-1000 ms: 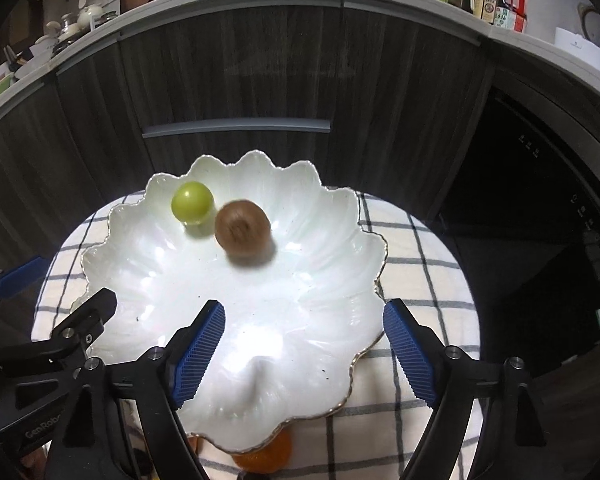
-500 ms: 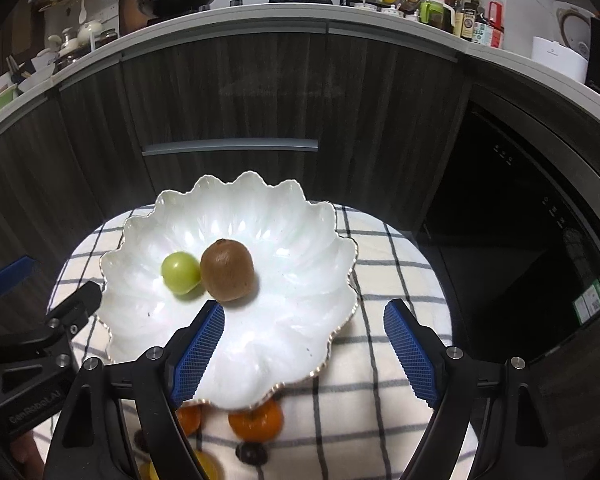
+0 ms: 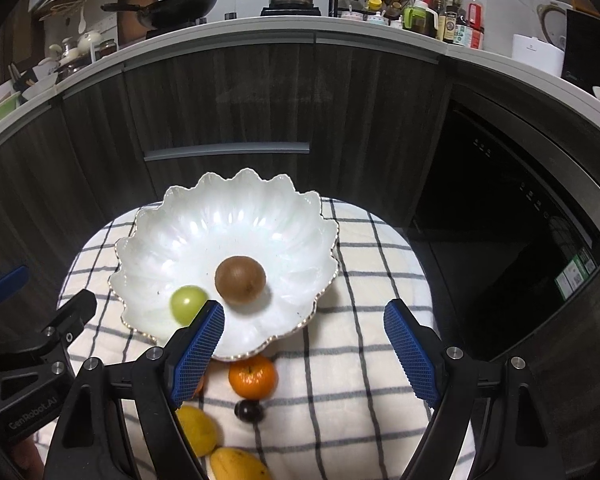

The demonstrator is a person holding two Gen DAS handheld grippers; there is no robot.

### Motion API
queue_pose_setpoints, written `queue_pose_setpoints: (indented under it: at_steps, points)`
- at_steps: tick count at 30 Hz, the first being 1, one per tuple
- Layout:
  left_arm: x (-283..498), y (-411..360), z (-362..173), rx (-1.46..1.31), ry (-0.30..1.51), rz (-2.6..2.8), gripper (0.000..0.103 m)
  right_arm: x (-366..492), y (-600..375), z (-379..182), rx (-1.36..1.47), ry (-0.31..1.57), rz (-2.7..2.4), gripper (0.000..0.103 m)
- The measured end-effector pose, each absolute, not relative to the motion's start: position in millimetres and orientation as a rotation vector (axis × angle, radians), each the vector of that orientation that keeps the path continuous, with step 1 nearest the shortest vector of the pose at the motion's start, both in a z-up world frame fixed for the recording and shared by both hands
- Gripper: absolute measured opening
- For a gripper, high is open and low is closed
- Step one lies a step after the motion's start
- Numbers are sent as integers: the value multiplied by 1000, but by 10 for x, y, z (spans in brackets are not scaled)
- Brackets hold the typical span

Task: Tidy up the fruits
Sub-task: 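Open both tools and withdraw them from the bowl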

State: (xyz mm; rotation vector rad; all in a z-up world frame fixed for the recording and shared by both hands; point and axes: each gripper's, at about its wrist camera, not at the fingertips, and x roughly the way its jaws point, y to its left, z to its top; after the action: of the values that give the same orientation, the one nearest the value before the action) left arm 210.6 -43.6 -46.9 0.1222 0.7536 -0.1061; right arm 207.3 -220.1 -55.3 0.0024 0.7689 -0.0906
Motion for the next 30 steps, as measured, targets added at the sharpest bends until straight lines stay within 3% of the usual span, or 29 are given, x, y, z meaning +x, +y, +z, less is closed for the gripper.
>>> queue_pose_setpoints:
  at_steps: [30]
  points:
    - [1352, -241, -783, 162, 793, -74, 93, 1419, -2069, -1034, -18, 870, -55, 83]
